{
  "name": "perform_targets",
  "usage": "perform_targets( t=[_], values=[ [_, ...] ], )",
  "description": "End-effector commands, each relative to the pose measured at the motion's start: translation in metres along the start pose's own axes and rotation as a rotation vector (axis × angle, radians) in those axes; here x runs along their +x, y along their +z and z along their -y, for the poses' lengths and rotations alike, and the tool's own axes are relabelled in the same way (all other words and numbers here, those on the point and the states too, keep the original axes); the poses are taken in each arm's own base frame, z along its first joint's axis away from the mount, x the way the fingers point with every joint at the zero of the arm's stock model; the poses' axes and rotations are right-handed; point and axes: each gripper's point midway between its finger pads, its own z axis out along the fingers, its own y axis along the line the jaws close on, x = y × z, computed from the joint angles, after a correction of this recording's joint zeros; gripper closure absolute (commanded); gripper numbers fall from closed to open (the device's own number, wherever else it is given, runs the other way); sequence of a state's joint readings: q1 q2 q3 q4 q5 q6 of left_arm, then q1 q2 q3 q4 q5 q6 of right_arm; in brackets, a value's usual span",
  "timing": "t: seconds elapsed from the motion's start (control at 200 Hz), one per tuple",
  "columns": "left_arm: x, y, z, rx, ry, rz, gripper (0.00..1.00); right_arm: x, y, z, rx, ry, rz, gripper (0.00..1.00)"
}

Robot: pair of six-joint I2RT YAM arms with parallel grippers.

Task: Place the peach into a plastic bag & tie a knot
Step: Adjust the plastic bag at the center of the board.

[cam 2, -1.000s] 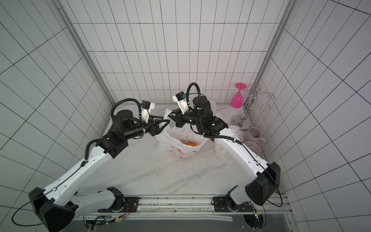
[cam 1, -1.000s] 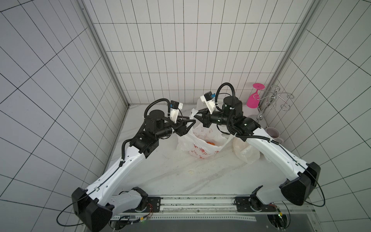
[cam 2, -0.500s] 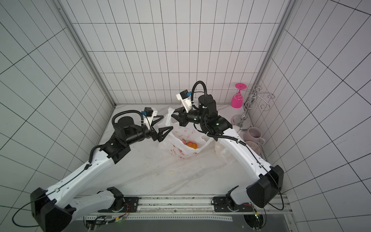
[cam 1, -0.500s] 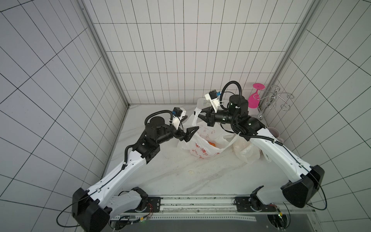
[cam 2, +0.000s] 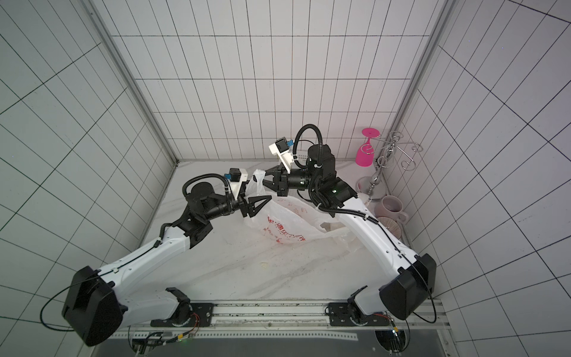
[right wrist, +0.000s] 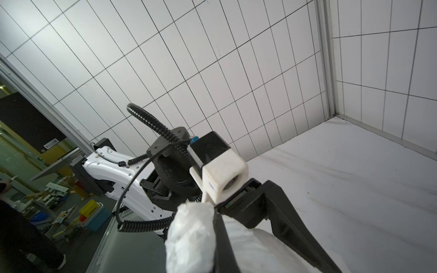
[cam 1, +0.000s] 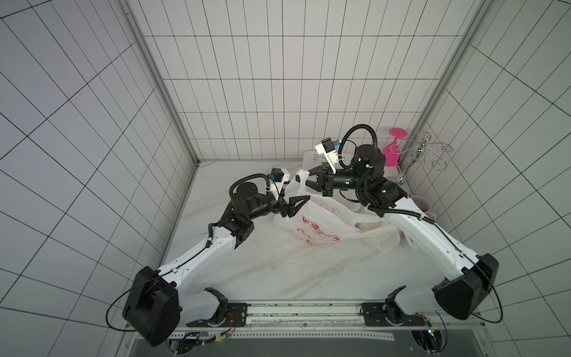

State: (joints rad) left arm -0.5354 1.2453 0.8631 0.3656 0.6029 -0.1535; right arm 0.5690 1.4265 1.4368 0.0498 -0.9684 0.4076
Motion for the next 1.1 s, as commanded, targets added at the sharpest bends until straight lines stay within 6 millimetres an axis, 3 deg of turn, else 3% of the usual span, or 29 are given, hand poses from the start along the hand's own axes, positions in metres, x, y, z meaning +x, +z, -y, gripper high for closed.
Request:
perform_targets(
  t=[0.0, 0.13, 0.34, 0.59, 0.76, 0.775, 0.85, 0.93, 1.015, 1.095],
  values=[
    [-0.019, -0.001, 0.008, 0.041, 0.019, 0.081, 0.27, 0.010, 0.004, 0.004, -0.067, 0.055, -0.005, 1.00],
    [-0.025, -0.001, 0.010, 0.056, 0.007, 0.103, 0.30, 0.013, 0.006, 0.009, -0.061, 0.073, -0.007, 1.00],
    [-0.017, 0.006, 0.016, 0.124, -0.025, 0.093, 0.33, 0.008, 0.007, 0.008, -0.075, 0.092, 0.010, 1.00],
    [-0.019, 0.008, 0.013, 0.123, -0.067, 0.118, 0.72, 0.009, 0.009, 0.009, -0.081, 0.105, 0.017, 1.00],
    [-0.019, 0.002, 0.012, 0.097, -0.081, 0.116, 0.98, 0.001, -0.004, 0.017, -0.017, 0.112, 0.044, 1.00],
    [-0.020, 0.002, 0.012, 0.090, -0.085, 0.116, 1.00, -0.001, -0.006, 0.018, -0.005, 0.115, 0.049, 0.96],
    [-0.017, -0.001, 0.003, 0.031, -0.126, 0.106, 1.00, -0.008, -0.022, 0.027, 0.075, 0.133, 0.074, 0.79],
    [-0.011, -0.004, -0.012, -0.073, -0.189, 0.090, 1.00, -0.013, -0.054, 0.038, 0.226, 0.142, 0.094, 0.59],
    [-0.005, -0.013, -0.039, -0.245, -0.264, 0.080, 1.00, -0.012, -0.100, 0.045, 0.418, 0.145, 0.110, 0.48],
    [-0.005, -0.025, -0.053, -0.356, -0.297, 0.100, 1.00, 0.001, -0.148, 0.051, 0.628, 0.150, 0.109, 0.43]
  ],
)
